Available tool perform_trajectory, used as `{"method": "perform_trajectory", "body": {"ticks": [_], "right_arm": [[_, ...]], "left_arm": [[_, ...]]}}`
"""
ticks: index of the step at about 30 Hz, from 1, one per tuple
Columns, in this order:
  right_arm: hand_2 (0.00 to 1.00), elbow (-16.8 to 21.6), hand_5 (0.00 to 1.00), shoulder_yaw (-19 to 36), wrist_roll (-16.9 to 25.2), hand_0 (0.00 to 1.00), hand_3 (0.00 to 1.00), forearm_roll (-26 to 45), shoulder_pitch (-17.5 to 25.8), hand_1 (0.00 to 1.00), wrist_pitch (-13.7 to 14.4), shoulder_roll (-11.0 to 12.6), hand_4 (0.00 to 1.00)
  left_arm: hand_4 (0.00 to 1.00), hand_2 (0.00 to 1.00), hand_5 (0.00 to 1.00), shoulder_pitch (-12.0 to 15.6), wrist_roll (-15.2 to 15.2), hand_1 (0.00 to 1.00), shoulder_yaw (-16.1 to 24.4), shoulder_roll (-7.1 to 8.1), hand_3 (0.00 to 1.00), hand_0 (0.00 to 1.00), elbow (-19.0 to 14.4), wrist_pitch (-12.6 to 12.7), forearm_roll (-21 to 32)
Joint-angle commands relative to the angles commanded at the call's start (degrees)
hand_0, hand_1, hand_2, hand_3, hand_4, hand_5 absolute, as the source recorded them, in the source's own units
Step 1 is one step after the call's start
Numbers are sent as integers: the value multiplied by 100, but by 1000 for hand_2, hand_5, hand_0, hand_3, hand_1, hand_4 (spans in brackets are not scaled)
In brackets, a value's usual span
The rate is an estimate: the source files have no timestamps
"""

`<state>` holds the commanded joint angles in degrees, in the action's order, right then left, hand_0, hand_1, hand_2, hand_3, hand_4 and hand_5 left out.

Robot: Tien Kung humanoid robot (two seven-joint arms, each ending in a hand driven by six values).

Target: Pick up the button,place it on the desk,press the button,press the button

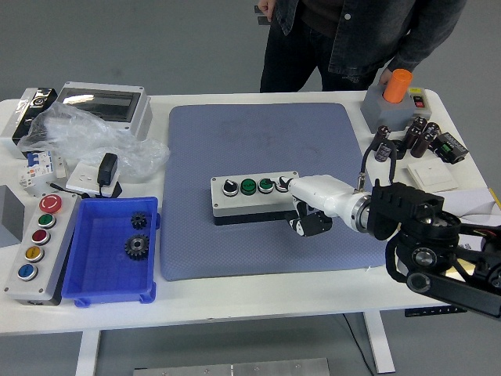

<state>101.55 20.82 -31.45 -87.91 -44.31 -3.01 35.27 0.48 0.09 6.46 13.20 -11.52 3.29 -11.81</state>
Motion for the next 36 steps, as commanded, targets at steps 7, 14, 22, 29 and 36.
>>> {"method": "perform_trajectory", "body": {"ticks": [7, 14, 22, 29, 36], "right_arm": [[220, -357, 2, -44, 93, 456, 960, 147, -55, 420, 71, -65, 426], [219, -573, 2, -111, 128, 449, 958, 183, -57, 414, 108, -105, 423], [218, -663, 2, -159, 134, 431, 949, 197, -71, 411, 89, -82, 420], [218, -709, 2, -240, 143, 431, 945, 216, -63, 410, 58, -38, 417], [218, -723, 2, -366, 149, 427, 937, 207, -56, 410, 49, -45, 417]], "left_arm": [[665, 621, 344, -13, -5, 693, 12, 5, 641, 663, -2, -1, -19], [666, 621, 345, -10, -11, 693, 26, 4, 641, 663, -2, -1, -30], [668, 621, 347, -11, -18, 693, 46, 3, 641, 664, -3, 0, -41], [669, 621, 347, -11, -27, 693, 69, 11, 642, 664, -6, -4, -64], [670, 621, 347, -22, -31, 694, 88, 20, 642, 664, -9, -6, -88]]}}
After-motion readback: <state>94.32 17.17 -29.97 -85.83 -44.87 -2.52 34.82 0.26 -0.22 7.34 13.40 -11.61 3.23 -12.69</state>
